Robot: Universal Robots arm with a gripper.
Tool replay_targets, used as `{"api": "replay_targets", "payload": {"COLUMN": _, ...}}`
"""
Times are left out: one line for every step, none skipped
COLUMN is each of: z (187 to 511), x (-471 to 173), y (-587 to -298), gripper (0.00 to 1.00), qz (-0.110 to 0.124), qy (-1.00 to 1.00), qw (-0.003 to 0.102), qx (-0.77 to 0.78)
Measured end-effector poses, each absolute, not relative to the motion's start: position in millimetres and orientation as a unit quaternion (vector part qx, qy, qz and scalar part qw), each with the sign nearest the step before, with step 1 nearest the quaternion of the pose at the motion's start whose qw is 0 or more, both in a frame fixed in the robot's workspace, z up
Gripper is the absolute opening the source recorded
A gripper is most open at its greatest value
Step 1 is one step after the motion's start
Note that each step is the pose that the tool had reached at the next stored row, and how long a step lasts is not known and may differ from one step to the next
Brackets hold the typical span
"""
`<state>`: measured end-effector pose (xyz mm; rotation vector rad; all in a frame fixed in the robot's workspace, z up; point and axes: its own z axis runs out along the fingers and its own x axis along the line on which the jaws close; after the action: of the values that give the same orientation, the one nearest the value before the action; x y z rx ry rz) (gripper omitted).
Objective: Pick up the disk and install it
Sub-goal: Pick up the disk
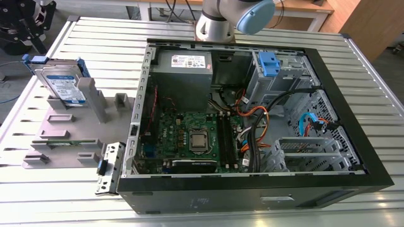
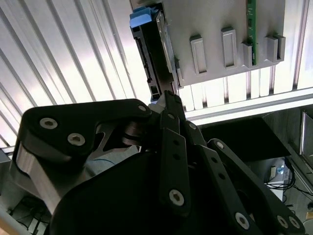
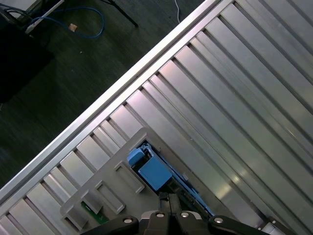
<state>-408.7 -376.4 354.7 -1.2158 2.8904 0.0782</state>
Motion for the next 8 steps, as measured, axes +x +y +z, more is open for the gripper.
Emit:
{"api": "replay_targets", "payload": {"z": 354.7, "x": -408.7, "y": -376.4, "gripper": 0.11, "qz": 0.025, "qy": 0.921, "qw": 0.002, "qx": -0.388}}
{"api": "replay_targets", "payload": {"z": 354.6, "x": -408.7, "y": -376.4, "gripper": 0.11, "qz": 0.025, "qy": 0.921, "qw": 0.002, "qx": -0.388}}
{"api": "replay_targets", "payload": {"z": 354.7, "x": -408.7, "y": -376.4, "gripper": 0.11, "qz": 0.025, "qy": 0.921, "qw": 0.002, "qx": -0.388}}
{"api": "replay_targets", "payload": {"z": 354.7, "x": -408.7, "y": -376.4, "gripper": 0.11, "qz": 0.025, "qy": 0.921, "qw": 0.002, "qx": -0.388}}
{"api": "replay_targets", "payload": {"z": 354.6, "x": -408.7, "y": -376.4, "gripper": 0.11, "qz": 0.025, "qy": 0.921, "qw": 0.002, "qx": -0.389}}
{"api": "replay_targets", "payload": {"z": 354.6, "x": -408.7, "y": -376.4, "gripper": 0.11, "qz": 0.025, "qy": 0.92, "qw": 0.002, "qx": -0.391}}
{"api": "replay_targets", "payload": {"z": 354.6, "x": -408.7, "y": -376.4, "gripper": 0.11, "qz": 0.025, "qy": 0.919, "qw": 0.002, "qx": -0.393}}
{"api": "replay_targets", "payload": {"z": 354.6, "x": -408.7, "y": -376.4, "gripper": 0.11, "qz": 0.025, "qy": 0.918, "qw": 0.002, "qx": -0.396}}
